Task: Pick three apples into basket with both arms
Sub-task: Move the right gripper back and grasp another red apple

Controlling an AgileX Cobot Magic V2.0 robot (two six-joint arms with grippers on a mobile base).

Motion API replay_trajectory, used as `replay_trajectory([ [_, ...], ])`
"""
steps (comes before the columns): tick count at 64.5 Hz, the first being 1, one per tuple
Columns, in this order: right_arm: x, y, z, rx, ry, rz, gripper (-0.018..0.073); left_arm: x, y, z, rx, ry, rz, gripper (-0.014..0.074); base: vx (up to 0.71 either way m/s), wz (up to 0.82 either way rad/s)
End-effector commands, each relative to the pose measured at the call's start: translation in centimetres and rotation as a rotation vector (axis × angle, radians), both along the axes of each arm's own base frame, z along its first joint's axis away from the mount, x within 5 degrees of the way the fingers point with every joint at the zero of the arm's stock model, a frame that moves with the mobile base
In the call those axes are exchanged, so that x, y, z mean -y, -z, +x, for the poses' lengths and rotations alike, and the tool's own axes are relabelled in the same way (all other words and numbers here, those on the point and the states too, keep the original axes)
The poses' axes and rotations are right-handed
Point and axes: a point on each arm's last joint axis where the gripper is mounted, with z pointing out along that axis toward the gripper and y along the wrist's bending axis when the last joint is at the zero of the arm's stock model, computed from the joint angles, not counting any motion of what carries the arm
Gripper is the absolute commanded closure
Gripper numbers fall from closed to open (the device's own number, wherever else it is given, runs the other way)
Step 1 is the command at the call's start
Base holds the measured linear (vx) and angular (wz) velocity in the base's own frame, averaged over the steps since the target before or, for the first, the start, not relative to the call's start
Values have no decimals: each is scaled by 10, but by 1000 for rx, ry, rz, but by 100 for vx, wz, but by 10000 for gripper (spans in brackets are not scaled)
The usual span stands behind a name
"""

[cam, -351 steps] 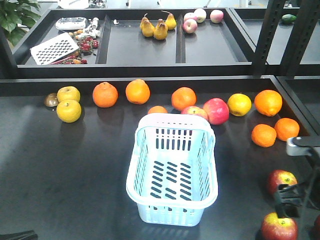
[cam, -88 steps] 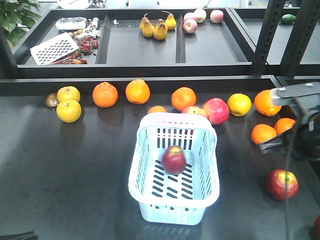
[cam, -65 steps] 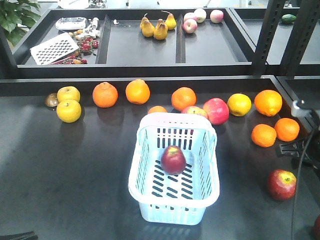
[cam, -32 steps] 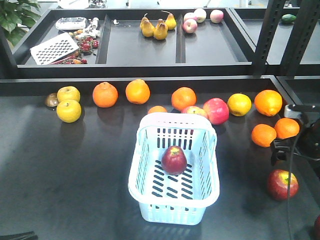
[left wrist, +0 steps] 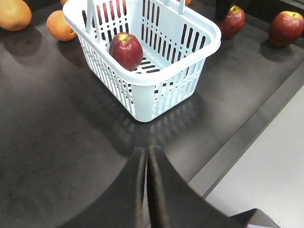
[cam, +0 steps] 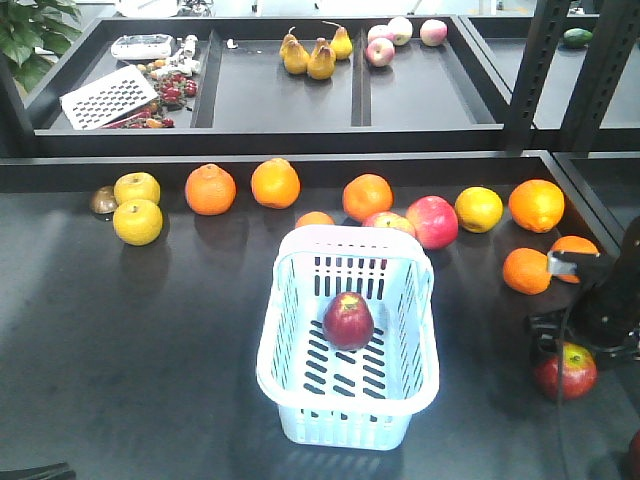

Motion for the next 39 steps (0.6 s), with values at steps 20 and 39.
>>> replay_trajectory([
  [20,1,-31,8,104,-7,-11,259,1,-13,4,47,-24,-60,604,0,0],
  [39,-11,-116,-15,246,-61,41,570,1,-13,4,48,-24,-60,604,0,0],
])
